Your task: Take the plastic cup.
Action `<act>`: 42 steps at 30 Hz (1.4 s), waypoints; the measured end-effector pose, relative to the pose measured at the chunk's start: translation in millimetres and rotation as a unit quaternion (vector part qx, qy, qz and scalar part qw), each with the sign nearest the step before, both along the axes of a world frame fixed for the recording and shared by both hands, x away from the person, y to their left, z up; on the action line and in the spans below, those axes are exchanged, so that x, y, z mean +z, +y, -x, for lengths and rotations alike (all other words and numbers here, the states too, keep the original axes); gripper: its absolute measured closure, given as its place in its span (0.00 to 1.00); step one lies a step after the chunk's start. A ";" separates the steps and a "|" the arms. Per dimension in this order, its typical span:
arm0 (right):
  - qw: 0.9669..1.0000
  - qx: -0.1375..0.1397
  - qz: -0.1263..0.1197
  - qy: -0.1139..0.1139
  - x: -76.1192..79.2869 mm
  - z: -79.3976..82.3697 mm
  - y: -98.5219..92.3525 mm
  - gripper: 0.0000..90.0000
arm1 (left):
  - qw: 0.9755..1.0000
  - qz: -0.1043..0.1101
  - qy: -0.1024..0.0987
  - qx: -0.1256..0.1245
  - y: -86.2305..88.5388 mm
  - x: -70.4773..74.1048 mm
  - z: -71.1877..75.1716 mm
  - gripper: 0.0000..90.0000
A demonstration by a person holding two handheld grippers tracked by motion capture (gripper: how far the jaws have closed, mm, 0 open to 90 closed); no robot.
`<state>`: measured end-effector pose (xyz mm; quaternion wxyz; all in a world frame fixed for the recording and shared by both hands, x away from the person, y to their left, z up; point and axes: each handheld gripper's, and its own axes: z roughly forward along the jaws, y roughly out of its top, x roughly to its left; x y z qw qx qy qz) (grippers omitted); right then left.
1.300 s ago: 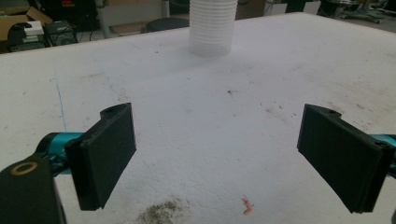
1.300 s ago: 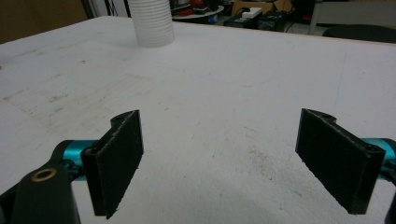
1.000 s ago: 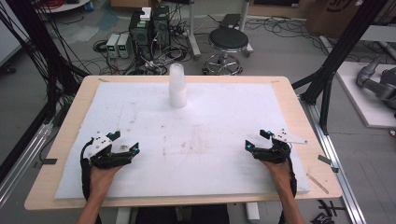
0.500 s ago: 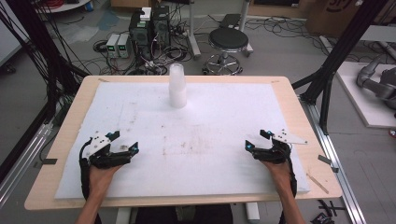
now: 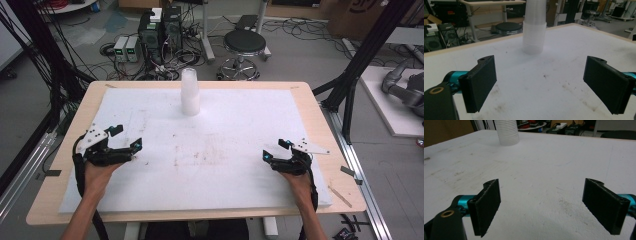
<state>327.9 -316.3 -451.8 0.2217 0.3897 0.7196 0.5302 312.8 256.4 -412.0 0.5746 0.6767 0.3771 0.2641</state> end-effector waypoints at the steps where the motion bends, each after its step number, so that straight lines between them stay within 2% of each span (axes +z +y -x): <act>1: 1.000 0.000 0.000 0.003 0.1 0.1 0.2 0.16 | 1.000 0.000 -0.003 -0.005 0.8 5.9 -3.1 0.12; 4: 1.000 0.001 0.002 0.001 0.0 -0.2 0.2 0.16 | 1.000 0.000 -0.005 -0.019 2.0 21.7 -13.1 0.12; 7: 1.000 0.001 -0.001 0.004 0.0 -0.1 0.1 0.16 | 0.999 -0.007 -0.004 -0.035 2.0 38.7 -27.2 0.12; 12: 1.000 0.001 -0.002 0.003 0.0 -0.2 0.0 0.17 | 0.998 -0.006 -0.004 -0.062 1.3 61.5 -50.8 0.12; 23: 1.000 0.001 -0.002 -0.002 0.0 0.3 -0.3 0.16 | 0.993 -0.022 -0.006 -0.114 -7.2 107.3 -103.4 0.12; 25: 1.000 0.001 -0.001 0.000 0.0 0.1 -0.2 0.16 | 0.992 -0.026 -0.006 -0.125 -10.9 114.9 -113.9 0.12; 32: 1.000 0.003 -0.001 -0.001 0.0 0.1 0.0 0.16 | 0.988 -0.036 -0.002 -0.151 -22.3 127.4 -138.6 0.12; 34: 1.000 0.003 0.000 -0.001 -0.1 0.0 -0.1 0.16 | 0.986 -0.042 0.000 -0.161 -25.2 131.0 -146.5 0.12; 36: 1.000 0.003 0.001 0.001 0.0 -0.1 0.1 0.17 | 0.985 -0.035 0.001 -0.169 -27.8 134.1 -153.7 0.13; 42: 1.000 0.002 0.002 -0.001 0.0 0.0 0.4 0.16 | 0.981 -0.043 0.011 -0.190 -36.2 141.5 -174.9 0.13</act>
